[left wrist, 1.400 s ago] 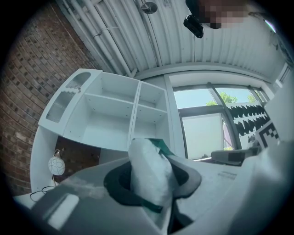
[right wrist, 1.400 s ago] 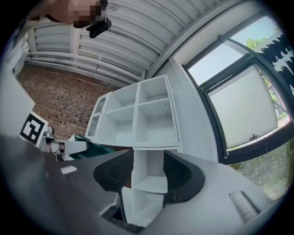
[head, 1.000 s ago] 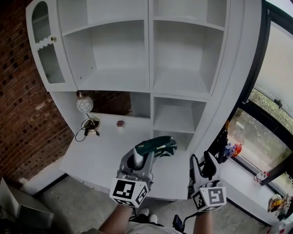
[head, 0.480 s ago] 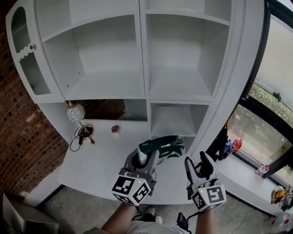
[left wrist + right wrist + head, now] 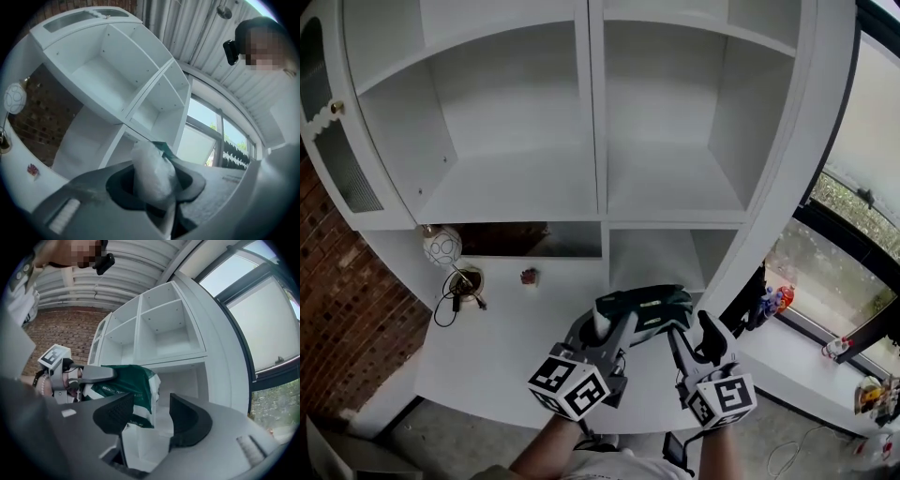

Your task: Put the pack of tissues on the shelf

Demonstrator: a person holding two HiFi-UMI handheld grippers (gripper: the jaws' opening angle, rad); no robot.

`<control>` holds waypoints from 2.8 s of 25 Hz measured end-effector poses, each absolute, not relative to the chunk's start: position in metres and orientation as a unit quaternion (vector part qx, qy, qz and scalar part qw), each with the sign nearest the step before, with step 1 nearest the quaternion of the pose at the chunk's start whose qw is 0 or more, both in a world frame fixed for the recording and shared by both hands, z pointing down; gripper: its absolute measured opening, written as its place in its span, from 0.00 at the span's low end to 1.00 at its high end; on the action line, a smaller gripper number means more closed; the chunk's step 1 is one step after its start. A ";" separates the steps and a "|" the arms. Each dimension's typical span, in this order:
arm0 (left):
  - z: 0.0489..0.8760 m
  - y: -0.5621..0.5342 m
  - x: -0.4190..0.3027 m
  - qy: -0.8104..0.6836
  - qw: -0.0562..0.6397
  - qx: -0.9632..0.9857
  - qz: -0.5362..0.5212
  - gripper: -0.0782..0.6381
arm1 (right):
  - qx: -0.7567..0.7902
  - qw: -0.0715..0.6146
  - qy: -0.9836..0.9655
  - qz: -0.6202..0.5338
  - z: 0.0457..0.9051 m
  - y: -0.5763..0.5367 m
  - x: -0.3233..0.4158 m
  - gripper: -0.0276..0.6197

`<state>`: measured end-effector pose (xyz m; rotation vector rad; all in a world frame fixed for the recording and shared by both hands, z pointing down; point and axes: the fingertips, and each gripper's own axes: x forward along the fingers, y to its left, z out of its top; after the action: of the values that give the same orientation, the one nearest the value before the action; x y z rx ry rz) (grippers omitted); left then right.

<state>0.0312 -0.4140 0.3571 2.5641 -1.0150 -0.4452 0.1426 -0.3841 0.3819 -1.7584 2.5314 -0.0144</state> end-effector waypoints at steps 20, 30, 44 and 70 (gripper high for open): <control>0.390 -0.451 0.040 -0.274 0.270 0.909 -0.160 0.27 | -0.559 0.039 0.827 -0.047 0.410 -0.416 0.133 0.09; 0.403 -0.451 0.054 -0.303 0.215 0.920 -0.127 0.43 | -0.582 0.100 0.799 -0.111 0.415 -0.415 0.153 0.05; 0.415 -0.447 0.065 -0.380 0.133 0.914 -0.051 0.57 | -0.571 0.149 0.797 -0.132 0.406 -0.425 0.197 0.05; 0.458 -0.496 0.083 -0.454 0.105 0.884 0.039 0.22 | -0.588 0.002 0.805 -0.075 0.444 -0.478 0.212 0.05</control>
<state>0.0827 -0.4955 0.4576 2.6052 -1.3366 0.1136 0.2120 -0.4784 0.4444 -1.8455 2.5257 -0.2355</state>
